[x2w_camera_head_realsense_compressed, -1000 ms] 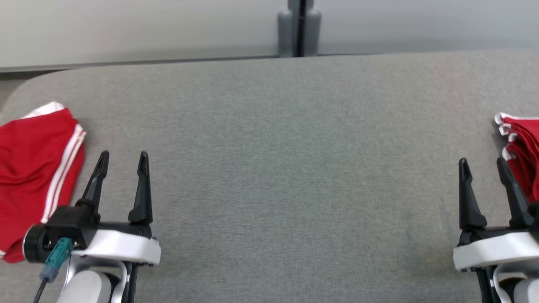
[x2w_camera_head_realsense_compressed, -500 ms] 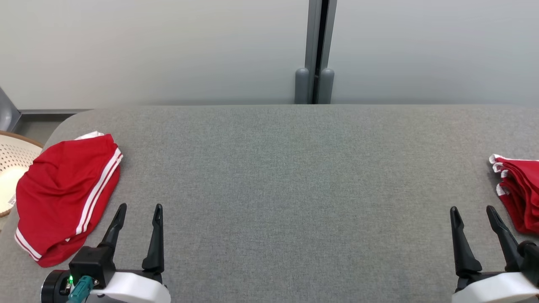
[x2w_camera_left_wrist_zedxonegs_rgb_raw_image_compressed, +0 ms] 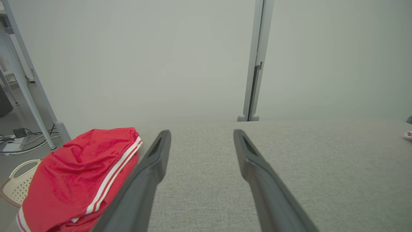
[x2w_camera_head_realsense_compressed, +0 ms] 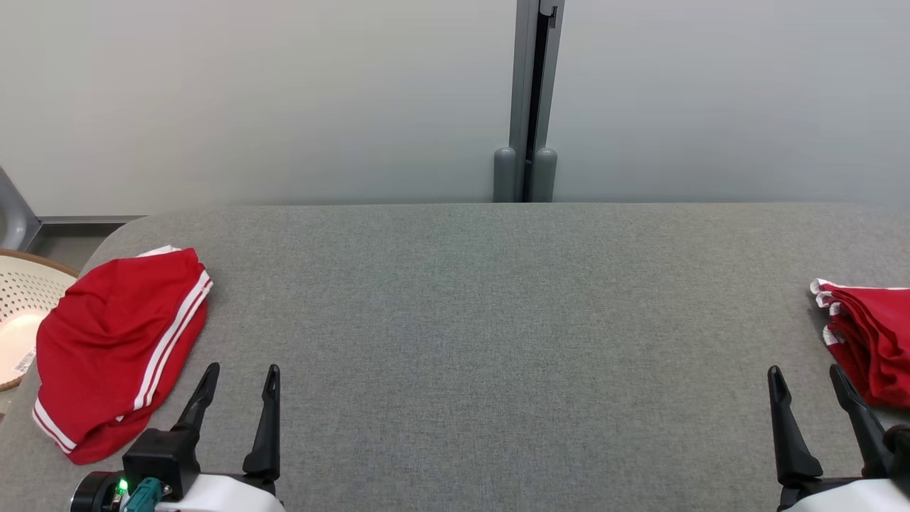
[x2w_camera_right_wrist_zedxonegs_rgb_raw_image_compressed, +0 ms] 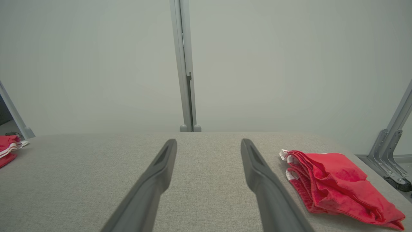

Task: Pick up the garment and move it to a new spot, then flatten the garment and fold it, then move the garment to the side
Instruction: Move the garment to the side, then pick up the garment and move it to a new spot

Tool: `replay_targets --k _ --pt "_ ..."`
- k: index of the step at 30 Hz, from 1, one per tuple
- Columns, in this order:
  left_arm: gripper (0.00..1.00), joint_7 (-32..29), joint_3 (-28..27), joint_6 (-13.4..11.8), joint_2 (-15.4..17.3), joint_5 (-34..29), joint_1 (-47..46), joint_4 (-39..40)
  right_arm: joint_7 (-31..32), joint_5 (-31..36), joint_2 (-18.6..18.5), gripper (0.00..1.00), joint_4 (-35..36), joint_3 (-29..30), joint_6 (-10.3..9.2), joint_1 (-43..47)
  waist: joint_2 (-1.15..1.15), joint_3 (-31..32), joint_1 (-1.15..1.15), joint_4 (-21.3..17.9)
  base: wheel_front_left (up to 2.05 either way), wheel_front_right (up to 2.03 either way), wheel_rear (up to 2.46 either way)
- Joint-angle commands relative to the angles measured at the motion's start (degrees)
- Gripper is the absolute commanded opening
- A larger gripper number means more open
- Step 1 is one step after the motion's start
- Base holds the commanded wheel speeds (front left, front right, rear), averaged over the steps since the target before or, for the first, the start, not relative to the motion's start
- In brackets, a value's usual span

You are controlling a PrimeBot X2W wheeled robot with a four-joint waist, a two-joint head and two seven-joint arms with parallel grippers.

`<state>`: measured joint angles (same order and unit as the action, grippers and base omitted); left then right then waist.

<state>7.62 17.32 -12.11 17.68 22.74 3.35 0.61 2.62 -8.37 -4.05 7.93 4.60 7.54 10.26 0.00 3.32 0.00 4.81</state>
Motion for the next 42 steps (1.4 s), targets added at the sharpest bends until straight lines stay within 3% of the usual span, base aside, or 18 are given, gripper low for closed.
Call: replay_targets --k 1,21,30,35,42 --pt "1.00 -0.23 -0.15 -0.26 0.61 0.02 0.68 0.23 0.16 -0.42 -0.33 1.00 0.07 -0.12 -0.10 0.15 0.00 0.09 0.00 -0.05 0.00 0.00 0.00" --pt "1.00 0.02 0.31 -0.29 0.55 0.79 -1.53 0.14 0.21 0.34 -0.51 1.00 0.75 0.07 -0.10 0.41 0.00 -0.42 0.00 1.32 0.00 0.00 0.00" --pt "1.00 1.92 1.10 1.55 -1.17 1.59 -6.38 -2.64 0.97 1.03 0.00 1.00 4.45 0.70 -0.10 0.60 0.00 -2.58 0.00 10.97 0.00 0.00 0.00" --pt "1.00 3.60 0.42 3.13 -1.24 2.62 -9.03 -5.37 1.89 1.41 -0.11 1.00 6.24 -0.84 -0.10 -0.51 0.00 -3.23 0.00 17.69 0.00 0.00 0.00" --pt "1.00 5.64 -0.72 4.00 -0.88 2.99 -10.35 -8.84 2.88 2.03 -0.17 1.00 6.90 -2.57 -0.10 -1.54 0.00 -3.11 0.00 24.12 0.00 0.00 0.00"
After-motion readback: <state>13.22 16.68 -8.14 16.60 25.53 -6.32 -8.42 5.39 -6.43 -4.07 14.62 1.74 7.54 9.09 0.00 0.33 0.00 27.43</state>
